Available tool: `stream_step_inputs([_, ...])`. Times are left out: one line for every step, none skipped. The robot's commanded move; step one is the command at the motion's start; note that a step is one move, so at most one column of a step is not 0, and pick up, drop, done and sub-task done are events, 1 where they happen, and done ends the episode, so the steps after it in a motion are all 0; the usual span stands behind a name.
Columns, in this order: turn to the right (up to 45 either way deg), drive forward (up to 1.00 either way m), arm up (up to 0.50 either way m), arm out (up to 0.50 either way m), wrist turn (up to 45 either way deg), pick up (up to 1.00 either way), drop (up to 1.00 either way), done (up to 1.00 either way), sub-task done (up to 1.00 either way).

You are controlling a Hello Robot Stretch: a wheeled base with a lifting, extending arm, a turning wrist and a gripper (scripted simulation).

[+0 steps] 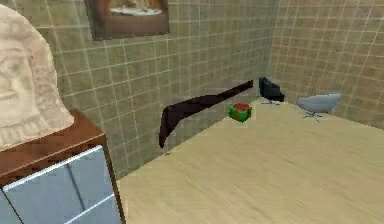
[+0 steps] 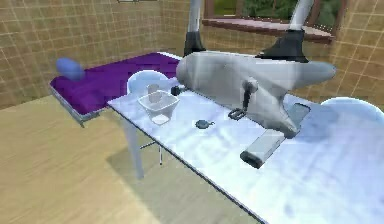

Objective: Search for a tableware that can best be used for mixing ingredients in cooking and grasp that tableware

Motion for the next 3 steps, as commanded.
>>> stream_step_inputs([45.0, 0.00, 0.00, 0.00, 0.0, 0.00, 0.00, 0.00, 0.00])
stream_step_inputs([9.0, 0.00, 0.00, 0.00, 0.0, 0.00, 0.00, 0.00, 0.00])
stream_step_inputs([0.0, 0.95, 0.00, 0.00, 0.0, 0.00, 0.00, 0.00, 0.00])
